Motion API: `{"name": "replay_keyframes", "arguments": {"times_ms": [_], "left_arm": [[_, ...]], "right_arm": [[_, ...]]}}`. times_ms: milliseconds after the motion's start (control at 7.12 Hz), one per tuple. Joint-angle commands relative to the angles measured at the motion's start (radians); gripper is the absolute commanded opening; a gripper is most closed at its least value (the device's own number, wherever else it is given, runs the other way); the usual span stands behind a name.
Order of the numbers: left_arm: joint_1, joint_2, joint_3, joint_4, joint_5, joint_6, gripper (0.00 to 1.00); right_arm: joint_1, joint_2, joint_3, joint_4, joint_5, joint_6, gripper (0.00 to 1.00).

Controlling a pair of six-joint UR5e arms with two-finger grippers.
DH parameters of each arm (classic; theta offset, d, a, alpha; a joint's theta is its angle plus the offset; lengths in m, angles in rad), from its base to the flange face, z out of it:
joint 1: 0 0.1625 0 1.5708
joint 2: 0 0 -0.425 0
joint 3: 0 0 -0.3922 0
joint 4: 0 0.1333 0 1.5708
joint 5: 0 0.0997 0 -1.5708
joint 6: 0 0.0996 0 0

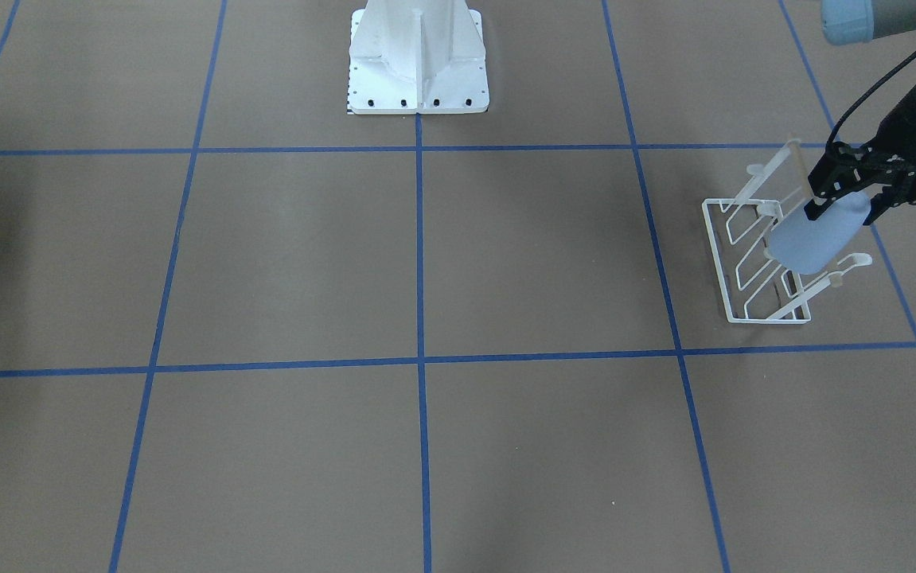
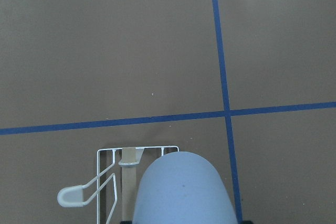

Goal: Hang cup on cup holder

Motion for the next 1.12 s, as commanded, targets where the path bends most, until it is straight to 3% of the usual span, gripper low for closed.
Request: {"name": "replay_keyframes", "arguments": {"times_ms": [0, 422, 984], "left_arm": [[0.015, -0.002, 0.0, 0.0, 0.002, -0.001, 0.0], [0.064, -0.007, 0.006, 0.0, 0.071, -0.009, 0.0], [0.115, -0.009, 0.046, -0.003, 0.076, -0.001, 0.0]], "right_arm": [[0.0, 0.002, 0.002, -0.005, -0.001, -0.003, 1.0], [-0.008, 0.005, 0.005, -0.015, -0.015, -0.001, 1.0], [-0.009, 0.006, 0.005, -0.016, -0.015, -0.001, 1.0]]}}
